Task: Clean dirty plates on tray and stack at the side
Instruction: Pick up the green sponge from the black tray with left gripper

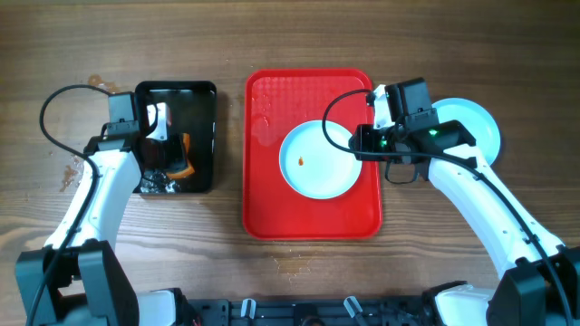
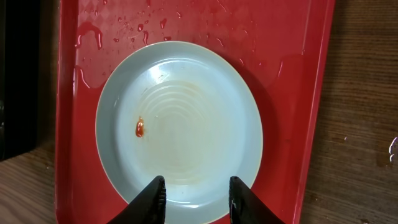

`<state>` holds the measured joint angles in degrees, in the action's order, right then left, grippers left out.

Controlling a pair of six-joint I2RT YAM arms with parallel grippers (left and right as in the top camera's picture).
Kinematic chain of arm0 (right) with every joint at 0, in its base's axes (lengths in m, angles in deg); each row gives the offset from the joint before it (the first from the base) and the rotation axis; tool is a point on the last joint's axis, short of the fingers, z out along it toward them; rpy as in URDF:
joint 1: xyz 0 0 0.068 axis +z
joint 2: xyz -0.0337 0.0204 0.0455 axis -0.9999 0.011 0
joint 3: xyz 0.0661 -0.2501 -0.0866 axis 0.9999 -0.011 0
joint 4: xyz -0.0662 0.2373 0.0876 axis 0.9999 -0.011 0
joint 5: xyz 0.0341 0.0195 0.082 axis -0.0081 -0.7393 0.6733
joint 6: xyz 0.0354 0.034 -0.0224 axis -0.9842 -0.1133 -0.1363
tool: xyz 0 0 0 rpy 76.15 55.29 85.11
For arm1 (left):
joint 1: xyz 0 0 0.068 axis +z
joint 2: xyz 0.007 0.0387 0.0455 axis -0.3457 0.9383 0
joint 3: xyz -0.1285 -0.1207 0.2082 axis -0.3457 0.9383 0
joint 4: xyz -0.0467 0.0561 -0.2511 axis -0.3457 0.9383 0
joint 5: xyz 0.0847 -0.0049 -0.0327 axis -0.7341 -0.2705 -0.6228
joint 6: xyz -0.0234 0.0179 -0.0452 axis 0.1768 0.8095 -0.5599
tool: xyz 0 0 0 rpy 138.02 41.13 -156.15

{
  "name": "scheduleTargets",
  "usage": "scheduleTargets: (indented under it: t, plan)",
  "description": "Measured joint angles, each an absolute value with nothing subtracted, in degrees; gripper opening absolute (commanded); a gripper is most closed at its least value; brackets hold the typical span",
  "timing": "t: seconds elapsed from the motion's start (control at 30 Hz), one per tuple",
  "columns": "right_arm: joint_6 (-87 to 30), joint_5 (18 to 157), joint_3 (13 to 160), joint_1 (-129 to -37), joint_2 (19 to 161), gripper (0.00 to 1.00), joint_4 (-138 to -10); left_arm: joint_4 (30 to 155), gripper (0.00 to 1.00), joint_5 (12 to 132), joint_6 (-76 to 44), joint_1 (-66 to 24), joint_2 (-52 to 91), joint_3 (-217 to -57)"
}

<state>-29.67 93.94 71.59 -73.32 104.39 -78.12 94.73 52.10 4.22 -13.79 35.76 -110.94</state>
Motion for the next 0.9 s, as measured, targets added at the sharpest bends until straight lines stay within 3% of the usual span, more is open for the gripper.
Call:
scheduleTargets:
  t: [0.03, 0.1, 0.2, 0.33, 0.37, 0.43, 0.6, 0.63, 0.67, 0.73, 0.8, 0.9]
  plan:
    - [-29.6, 93.9, 71.6, -73.3, 104.4, 0.34, -78.1, 94.8, 0.54, 52.1, 4.2, -13.8, 35.8, -110.9]
    - [-29.7, 93.9, 71.6, -73.3, 104.4, 0.34, -78.1, 94.5, 0.56, 51.9, 4.5, -13.8, 35.9, -110.9]
    - [-29.7, 93.9, 71.6, -73.3, 104.4, 0.34, -77.9, 90.3, 0.47, 49.7, 4.6, -13.8, 36.0, -110.9]
    - [-29.7, 94.0, 71.6, -73.3, 104.4, 0.34, -77.5, 86.1, 0.46, 48.3, 4.4, -13.8, 39.6, -111.0]
    - [-29.7, 94.0, 71.6, -73.3, 104.4, 0.34, -77.4, 85.9, 0.43, 48.2, 4.2, -13.8, 41.4, -111.0]
    - [-29.7, 93.9, 71.6, -73.3, 104.4, 0.34, -77.2, 85.8, 0.07, 48.5, 3.9, -13.8, 46.1, -111.0]
    - [-29.7, 94.0, 71.6, -73.3, 104.4, 0.34, -77.1, 87.6, 0.04, 50.4, 3.5, -13.9, 47.8, -111.6]
    - [-29.7, 94.0, 71.6, -73.3, 104.4, 0.34, -77.1, 88.7, 0.11, 50.4, 3.5, -13.9, 47.3, -112.0]
    - [-29.7, 94.0, 71.6, -73.3, 104.4, 0.34, -77.1, 89.5, 0.32, 50.4, 3.5, -13.8, 46.5, -112.4]
    - [-29.7, 94.0, 71.6, -73.3, 104.4, 0.34, -77.1, 90.1, 0.48, 50.4, 3.5, -13.9, 43.7, -112.9]
    - [-29.7, 94.0, 71.6, -73.3, 104.4, 0.34, -77.1, 91.2, 0.53, 50.3, 3.2, -13.8, 40.5, -114.1]
    - [-29.7, 94.0, 71.6, -73.3, 104.4, 0.34, -77.1, 93.2, 0.47, 50.4, 3.3, -13.8, 40.1, -113.8]
